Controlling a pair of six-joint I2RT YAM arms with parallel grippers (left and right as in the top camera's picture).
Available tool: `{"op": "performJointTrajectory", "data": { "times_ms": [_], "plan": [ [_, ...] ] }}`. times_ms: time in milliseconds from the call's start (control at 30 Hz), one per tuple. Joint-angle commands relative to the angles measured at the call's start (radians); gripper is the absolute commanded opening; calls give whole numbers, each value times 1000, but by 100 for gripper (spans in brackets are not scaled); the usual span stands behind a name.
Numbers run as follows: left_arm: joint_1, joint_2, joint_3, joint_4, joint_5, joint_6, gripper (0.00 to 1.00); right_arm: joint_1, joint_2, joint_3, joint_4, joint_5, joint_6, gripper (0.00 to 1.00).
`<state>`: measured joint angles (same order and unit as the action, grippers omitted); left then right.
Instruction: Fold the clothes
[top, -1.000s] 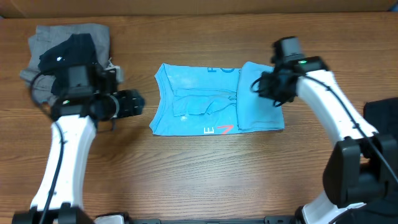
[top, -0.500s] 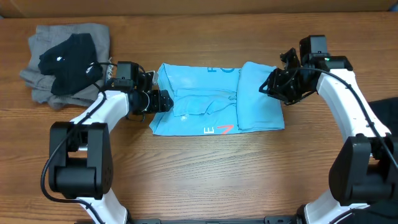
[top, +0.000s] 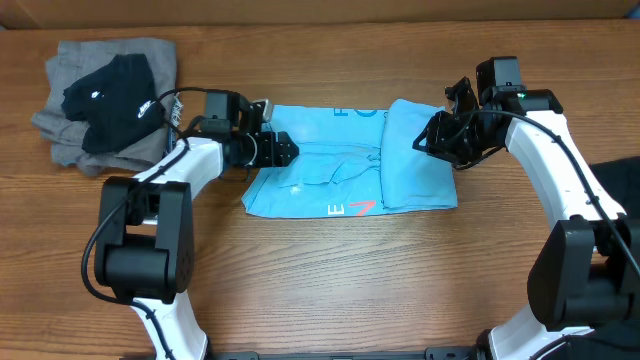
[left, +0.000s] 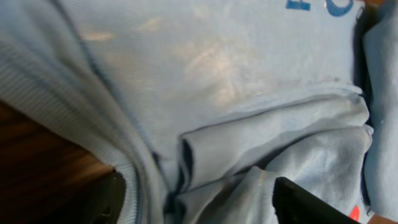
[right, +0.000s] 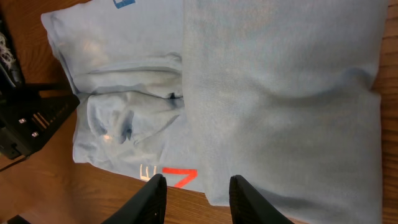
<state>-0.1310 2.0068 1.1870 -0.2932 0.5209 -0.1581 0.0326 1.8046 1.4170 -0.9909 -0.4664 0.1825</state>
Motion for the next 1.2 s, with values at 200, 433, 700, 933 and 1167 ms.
{"op": "performJointTrajectory", "data": {
  "times_ms": [200, 433, 700, 933, 1167],
  "plan": [
    [-27, 105, -57, -28, -16, -75, 24, -1, -6, -4, 2, 10, -8, 36],
    [3, 102, -29, -103, 56, -41, 4, -1, -6, -4, 0, 32, -8, 36],
    [196, 6, 170, -525, -66, 49, 4, -1, -6, -4, -11, 31, -8, 35],
    [301, -124, 383, -790, -222, 107, 4, -1, -6, -4, -9, 31, -7, 35],
    [179, -163, 503, -854, -214, 63, 4, -1, -6, -4, -8, 31, -7, 35]
  ]
}}
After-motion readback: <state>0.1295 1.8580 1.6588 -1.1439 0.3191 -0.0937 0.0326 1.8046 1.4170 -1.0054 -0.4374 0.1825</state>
